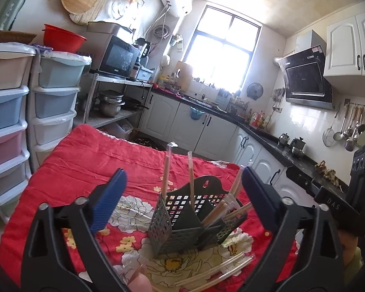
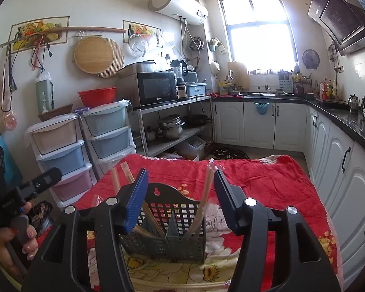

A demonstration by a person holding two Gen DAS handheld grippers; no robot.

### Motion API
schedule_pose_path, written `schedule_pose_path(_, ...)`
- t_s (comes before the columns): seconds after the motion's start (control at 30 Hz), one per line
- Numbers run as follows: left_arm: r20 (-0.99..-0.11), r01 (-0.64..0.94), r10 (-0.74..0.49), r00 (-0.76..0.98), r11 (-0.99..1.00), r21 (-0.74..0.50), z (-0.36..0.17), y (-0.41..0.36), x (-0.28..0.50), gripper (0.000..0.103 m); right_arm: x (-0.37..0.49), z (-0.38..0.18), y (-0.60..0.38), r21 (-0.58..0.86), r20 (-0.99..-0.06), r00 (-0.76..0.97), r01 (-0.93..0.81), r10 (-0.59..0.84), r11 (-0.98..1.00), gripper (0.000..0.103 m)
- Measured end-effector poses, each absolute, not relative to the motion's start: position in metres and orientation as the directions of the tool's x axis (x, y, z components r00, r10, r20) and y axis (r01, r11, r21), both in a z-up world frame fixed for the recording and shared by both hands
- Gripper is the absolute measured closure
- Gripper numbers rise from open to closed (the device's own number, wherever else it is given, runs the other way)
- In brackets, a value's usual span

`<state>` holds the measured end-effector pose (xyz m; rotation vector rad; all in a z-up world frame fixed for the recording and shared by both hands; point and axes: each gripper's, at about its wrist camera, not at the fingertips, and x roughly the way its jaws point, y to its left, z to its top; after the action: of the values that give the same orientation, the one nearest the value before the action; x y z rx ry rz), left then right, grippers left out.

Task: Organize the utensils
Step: 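Withdraw both open tools from the caddy toward the chopstick pile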

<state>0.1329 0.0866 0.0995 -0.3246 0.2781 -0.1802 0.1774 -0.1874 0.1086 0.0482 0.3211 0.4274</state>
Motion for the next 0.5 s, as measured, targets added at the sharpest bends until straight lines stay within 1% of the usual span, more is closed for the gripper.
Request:
schedule_pose_path(0.27, -0.239, 0.131, -0.217, 0.946, 0.934, -0.332, 0.097, 0.082, 0.121, 0.011, 0.162, 0.103, -0.193, 0.114, -0.297, 0.858, -0.405, 0.42, 0.907, 0.043)
schedule_pose_path(0.5, -0.255, 0.126, -0.223, 0.941, 0.93, -0.346, 0.087, 0.08, 0.115, 0.011, 0.149, 0.095, -0.195, 0.102, -0.306, 0.854, -0.411, 0.421, 0.906, 0.042)
